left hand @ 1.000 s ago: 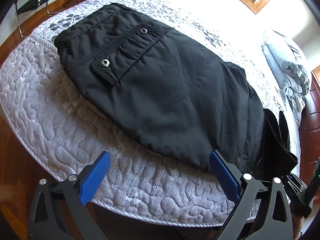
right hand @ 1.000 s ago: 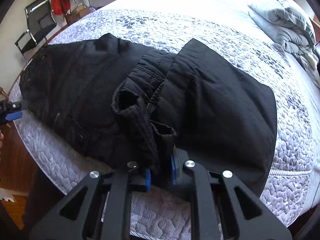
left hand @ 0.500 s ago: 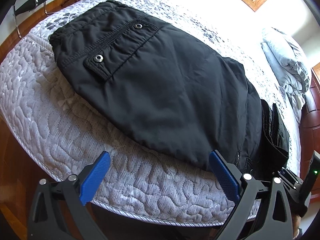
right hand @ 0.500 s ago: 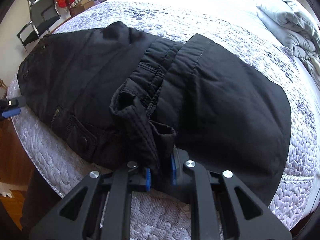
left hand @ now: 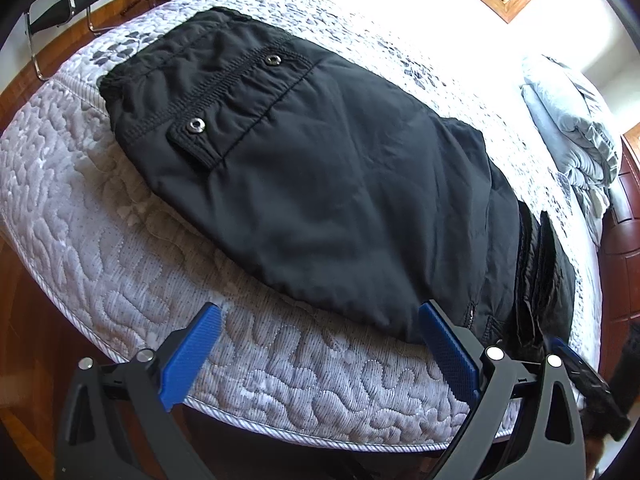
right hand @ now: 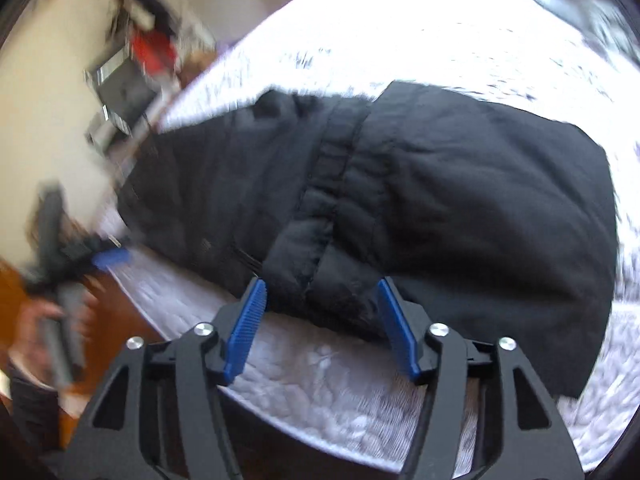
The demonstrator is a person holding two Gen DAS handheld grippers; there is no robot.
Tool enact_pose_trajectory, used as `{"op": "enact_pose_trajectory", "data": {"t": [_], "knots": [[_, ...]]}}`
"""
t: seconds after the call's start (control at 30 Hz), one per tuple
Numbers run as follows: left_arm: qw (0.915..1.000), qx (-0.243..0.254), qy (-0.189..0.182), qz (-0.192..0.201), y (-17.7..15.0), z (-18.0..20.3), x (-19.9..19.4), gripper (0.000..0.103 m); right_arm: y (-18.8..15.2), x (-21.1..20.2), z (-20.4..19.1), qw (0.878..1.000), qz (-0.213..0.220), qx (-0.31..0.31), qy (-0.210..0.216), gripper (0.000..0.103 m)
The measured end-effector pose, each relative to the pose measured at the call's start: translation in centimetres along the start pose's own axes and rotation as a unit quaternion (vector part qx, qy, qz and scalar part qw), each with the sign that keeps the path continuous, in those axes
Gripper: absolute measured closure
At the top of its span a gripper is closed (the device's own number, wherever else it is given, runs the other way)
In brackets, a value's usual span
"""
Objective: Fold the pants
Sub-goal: 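Lay the held hems onto the pants and open the right gripper, then grasp the end of the folded black pants with the left gripper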
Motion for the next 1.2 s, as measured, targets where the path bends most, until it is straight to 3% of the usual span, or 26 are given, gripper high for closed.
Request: {"op": "enact_pose_trajectory", "data": {"t": [0.07, 0.23, 0.43, 0.6, 0.7, 0.77, 0.93, 1.03, 1.2], "knots": [[1.0, -0.003, -0.002, 0.002, 0.2, 0.0, -0.1, 0.004, -0.1, -1.9, 1.4, 0.999, 0.02, 0.026, 0.008, 0.042], [1.0, 0.004, -0.001, 0.002, 0.2, 0.5, -0.2, 0.004, -0.4, -3.9, 3.3, 0.997, 0.042, 0.018, -0.069, 0.041], [0.9999, 0.016, -0.001, -0.001, -0.1, 1.4, -0.1, 0.004, 0.3, -0.1, 0.7, 0.998, 0.01, -0.02, -0.062, 0.042], [0.9999, 0.017, 0.003, 0.001, -0.3, 1.1, -0.5, 0.004, 0.8, 3.3, -1.0, 0.993, -0.026, -0.053, -0.105, 0.044], [1.0, 0.005, 0.003, 0.002, -0.2, 0.3, -0.6, 0.004, 1.0, 4.2, -1.3, 0.99, -0.034, -0.061, -0.123, 0.052], [1.0, -0.002, 0.0, 0.003, -0.2, -0.3, -0.6, 0.004, 0.9, 4.6, -1.4, 0.991, -0.042, -0.061, -0.111, 0.07], [1.0, -0.007, -0.002, 0.0, -0.3, -0.7, -0.4, 0.004, 0.9, 3.9, -1.1, 0.994, -0.035, -0.051, -0.095, 0.096], [1.0, -0.006, -0.001, -0.002, -0.3, -0.7, -0.1, 0.004, 0.7, 2.9, -1.8, 0.995, -0.032, -0.062, -0.076, 0.097], [0.9999, -0.009, -0.006, -0.005, -0.1, -0.4, 0.4, 0.004, 0.2, 3.8, -3.5, 0.99, -0.044, -0.1, -0.088, 0.097]]}}
Point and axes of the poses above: each gripper's, at about its wrist camera, not at the fingertips, and x roughly the way its jaws point, z to its right, y to its top, the point moved 5 cm from there along x, roughly the way its jaws point, and after that the axes turned 15 degrees about -z, right-handed, at the moved point
